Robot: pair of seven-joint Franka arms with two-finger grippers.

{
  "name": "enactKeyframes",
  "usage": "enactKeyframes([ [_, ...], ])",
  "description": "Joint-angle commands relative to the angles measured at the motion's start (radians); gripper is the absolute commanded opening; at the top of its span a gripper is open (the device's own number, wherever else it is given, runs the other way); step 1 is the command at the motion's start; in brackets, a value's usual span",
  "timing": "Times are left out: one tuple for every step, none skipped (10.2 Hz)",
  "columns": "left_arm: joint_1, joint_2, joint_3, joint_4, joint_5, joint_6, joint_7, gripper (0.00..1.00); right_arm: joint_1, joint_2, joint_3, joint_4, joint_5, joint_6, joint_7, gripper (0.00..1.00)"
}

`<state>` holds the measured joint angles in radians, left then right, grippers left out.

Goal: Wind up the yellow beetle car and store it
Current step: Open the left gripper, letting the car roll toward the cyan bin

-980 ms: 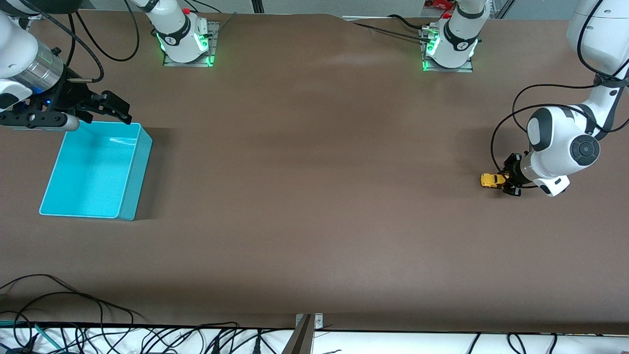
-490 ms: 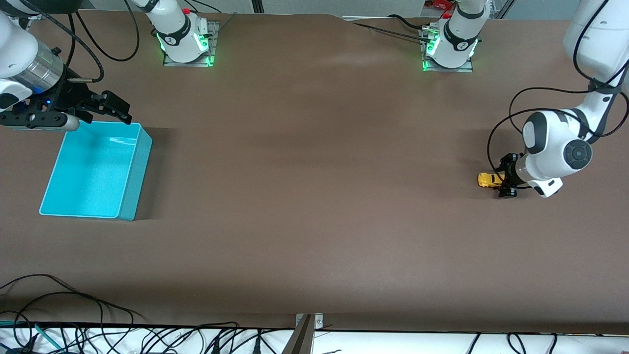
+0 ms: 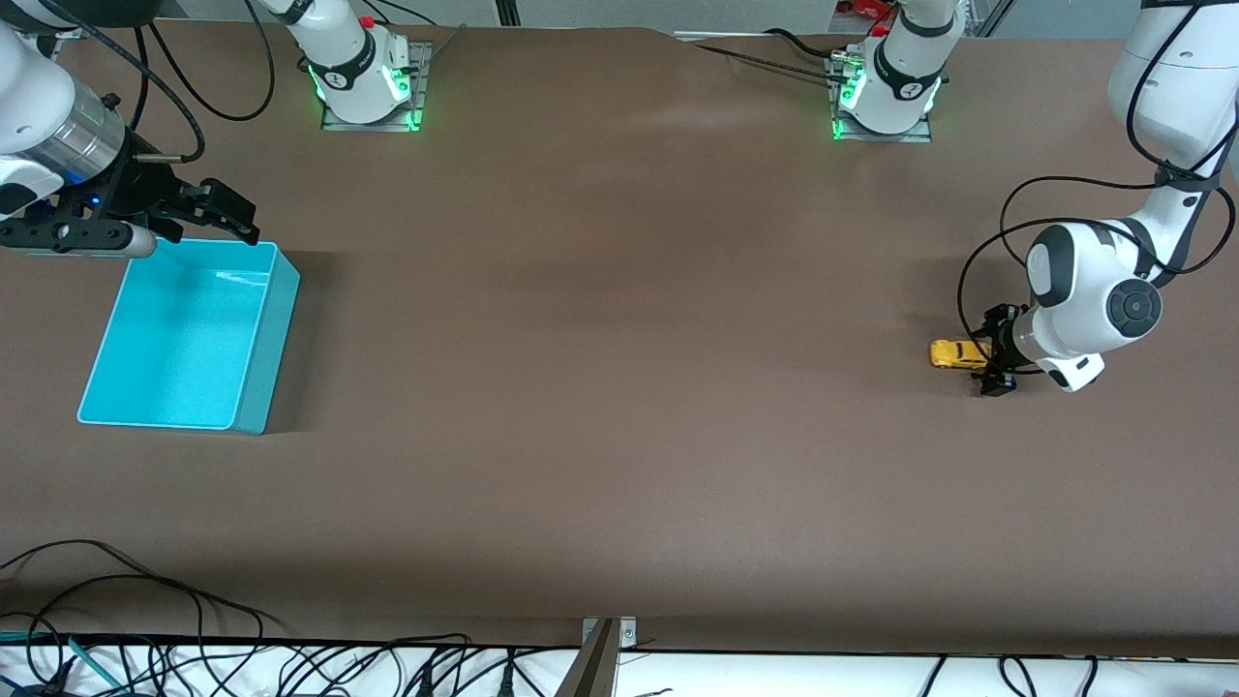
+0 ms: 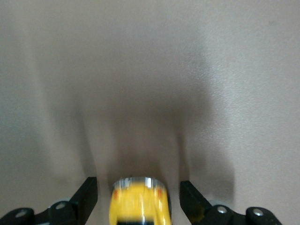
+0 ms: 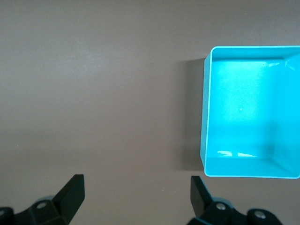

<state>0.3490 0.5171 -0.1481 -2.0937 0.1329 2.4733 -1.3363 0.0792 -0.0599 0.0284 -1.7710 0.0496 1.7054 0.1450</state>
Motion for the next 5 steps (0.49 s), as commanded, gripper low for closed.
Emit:
enactKeyframes([
  [0.007, -0.006, -0.01, 0.023, 0.014, -0.02, -0.004, 1.0, 0.002, -0.003, -0.002, 0.004, -0.013, -0.004, -0.013, 1.0],
  [0.007, -0.006, -0.011, 0.029, 0.014, -0.034, -0.004, 1.0, 0.002, -0.003, -0.002, 0.004, -0.014, -0.004, -0.013, 1.0],
  [0.007, -0.009, -0.02, 0.041, 0.014, -0.06, -0.003, 1.0, 0.002, -0.003, -0.002, 0.004, -0.013, -0.004, -0.013, 1.0],
  [0.011, -0.025, -0.04, 0.05, 0.013, -0.083, 0.005, 1.0, 0.002, -0.003, -0.004, 0.004, -0.013, -0.004, -0.013, 1.0],
  [0.012, -0.055, -0.054, 0.063, 0.014, -0.114, 0.025, 1.0, 0.002, -0.005, -0.002, 0.004, -0.013, -0.004, -0.013, 1.0],
])
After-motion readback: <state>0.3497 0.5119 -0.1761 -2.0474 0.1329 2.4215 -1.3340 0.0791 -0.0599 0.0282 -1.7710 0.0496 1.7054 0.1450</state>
